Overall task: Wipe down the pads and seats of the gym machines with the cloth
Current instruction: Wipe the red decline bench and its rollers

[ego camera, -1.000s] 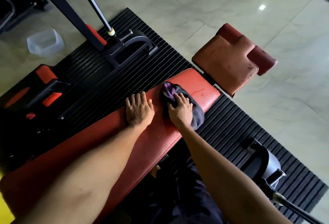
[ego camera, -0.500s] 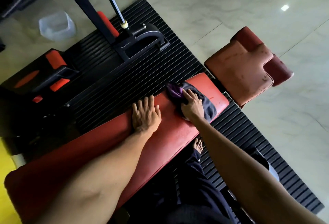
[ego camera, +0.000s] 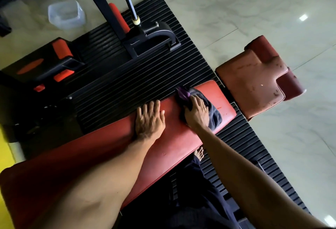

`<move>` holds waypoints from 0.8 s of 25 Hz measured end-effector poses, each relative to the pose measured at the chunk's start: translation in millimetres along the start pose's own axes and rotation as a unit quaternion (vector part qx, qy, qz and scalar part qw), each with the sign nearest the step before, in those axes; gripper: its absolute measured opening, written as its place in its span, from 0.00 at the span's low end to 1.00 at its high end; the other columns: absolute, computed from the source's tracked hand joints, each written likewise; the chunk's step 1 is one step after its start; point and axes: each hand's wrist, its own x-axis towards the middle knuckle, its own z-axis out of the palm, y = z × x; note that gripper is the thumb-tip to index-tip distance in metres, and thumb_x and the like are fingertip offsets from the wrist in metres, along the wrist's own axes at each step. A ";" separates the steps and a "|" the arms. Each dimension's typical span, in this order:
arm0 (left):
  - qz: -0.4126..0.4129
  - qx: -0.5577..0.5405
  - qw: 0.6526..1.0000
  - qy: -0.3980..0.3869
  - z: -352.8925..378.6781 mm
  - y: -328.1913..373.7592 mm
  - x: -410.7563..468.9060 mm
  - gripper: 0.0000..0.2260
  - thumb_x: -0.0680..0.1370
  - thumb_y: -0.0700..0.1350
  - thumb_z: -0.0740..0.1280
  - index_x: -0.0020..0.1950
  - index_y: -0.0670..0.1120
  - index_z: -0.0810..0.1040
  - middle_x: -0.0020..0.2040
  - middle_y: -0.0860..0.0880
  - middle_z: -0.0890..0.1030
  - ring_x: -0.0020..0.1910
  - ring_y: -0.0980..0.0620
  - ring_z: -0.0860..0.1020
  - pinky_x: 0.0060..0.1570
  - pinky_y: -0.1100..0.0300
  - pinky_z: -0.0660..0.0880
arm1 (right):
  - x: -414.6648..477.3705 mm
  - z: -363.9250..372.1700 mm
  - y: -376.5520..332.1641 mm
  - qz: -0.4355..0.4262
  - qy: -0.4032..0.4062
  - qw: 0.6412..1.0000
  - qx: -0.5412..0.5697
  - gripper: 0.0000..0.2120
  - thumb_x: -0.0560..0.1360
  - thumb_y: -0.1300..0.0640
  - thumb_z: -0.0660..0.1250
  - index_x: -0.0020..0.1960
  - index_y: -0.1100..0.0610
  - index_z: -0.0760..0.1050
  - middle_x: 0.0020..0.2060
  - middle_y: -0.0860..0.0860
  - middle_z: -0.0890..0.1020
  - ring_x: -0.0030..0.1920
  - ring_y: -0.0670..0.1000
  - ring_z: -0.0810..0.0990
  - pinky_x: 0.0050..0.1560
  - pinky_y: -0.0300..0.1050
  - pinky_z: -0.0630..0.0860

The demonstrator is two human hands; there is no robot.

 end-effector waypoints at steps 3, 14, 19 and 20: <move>-0.003 -0.004 1.000 0.002 1.7 0.2 -0.3 0.21 0.82 0.52 0.54 0.69 0.44 0.74 0.61 0.44 0.79 0.54 0.43 0.76 0.57 0.45 0.68 | 22.6 10.4 -37.2 -0.073 -0.045 0.996 -0.026 0.26 0.78 0.44 0.61 0.75 0.48 0.70 0.76 0.50 0.69 0.78 0.56 0.63 0.78 0.60 0.55; -0.017 -0.018 1.000 -0.007 -1.0 1.2 1.2 0.22 0.82 0.52 0.53 0.71 0.45 0.73 0.63 0.44 0.79 0.55 0.43 0.76 0.58 0.45 0.69 | 28.2 1.5 -9.6 -0.098 -0.034 0.993 -0.056 0.36 0.75 0.27 0.51 0.75 0.47 0.70 0.77 0.50 0.69 0.78 0.54 0.62 0.79 0.60 0.55; -0.014 -0.005 0.999 -0.033 -4.6 0.4 1.6 0.22 0.83 0.52 0.51 0.72 0.44 0.71 0.61 0.45 0.77 0.55 0.44 0.75 0.57 0.47 0.69 | 46.0 0.2 -72.8 -0.201 -0.124 0.961 -0.141 0.31 0.79 0.28 0.48 0.62 0.47 0.79 0.61 0.49 0.80 0.64 0.54 0.75 0.66 0.55 0.69; -0.013 -0.008 0.999 -0.036 -4.9 -0.1 1.8 0.22 0.83 0.53 0.50 0.72 0.45 0.71 0.61 0.45 0.77 0.55 0.44 0.75 0.57 0.47 0.69 | 49.5 -2.0 -73.3 -0.221 -0.132 0.955 -0.150 0.29 0.80 0.30 0.50 0.62 0.47 0.78 0.60 0.50 0.80 0.62 0.54 0.77 0.63 0.54 0.71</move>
